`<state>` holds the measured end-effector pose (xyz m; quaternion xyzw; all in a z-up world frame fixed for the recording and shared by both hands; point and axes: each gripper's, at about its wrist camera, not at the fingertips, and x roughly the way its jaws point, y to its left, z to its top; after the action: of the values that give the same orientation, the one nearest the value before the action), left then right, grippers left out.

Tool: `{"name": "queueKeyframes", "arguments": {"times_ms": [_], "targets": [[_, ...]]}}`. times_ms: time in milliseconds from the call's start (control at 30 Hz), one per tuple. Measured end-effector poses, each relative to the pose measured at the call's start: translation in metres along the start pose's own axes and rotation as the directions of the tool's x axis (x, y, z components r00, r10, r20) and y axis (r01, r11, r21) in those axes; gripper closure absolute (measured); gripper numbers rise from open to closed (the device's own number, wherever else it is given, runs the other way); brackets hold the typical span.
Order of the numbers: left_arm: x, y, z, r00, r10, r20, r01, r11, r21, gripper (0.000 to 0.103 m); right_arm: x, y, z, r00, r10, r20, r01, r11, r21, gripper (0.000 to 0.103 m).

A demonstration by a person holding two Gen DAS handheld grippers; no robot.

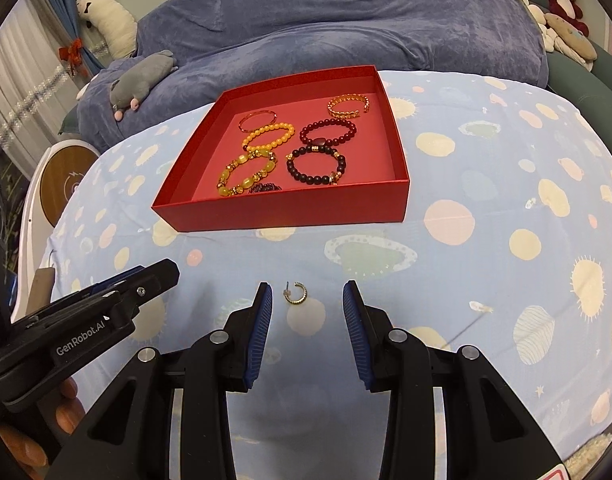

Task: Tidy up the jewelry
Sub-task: 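Withdraw both tools from the box toward the gold hoop earrings, then grasp one gold hoop earring with the right tool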

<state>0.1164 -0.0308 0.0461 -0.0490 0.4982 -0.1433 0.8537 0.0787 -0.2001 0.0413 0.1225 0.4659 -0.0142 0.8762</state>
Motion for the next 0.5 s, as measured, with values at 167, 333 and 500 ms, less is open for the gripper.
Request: {"name": "queueKeyframes", "arguments": {"times_ms": [167, 333, 500], "targets": [[-0.001, 0.003, -0.015, 0.999, 0.048, -0.006, -0.047, 0.998, 0.031, 0.064, 0.008, 0.000, -0.010, 1.000, -0.014, -0.023, 0.013, 0.999, -0.032, 0.067], [0.003, 0.014, -0.029, 0.996, 0.091, -0.022, -0.091, 0.995, 0.031, 0.062, 0.023, 0.004, -0.012, 0.999, -0.018, -0.047, 0.015, 0.998, -0.062, 0.067], [0.007, 0.023, -0.036, 0.993, 0.110, -0.040, -0.110, 0.994, 0.017, 0.061, 0.039, 0.012, -0.007, 0.998, -0.017, -0.064, 0.011, 0.996, -0.089, 0.067]]}}
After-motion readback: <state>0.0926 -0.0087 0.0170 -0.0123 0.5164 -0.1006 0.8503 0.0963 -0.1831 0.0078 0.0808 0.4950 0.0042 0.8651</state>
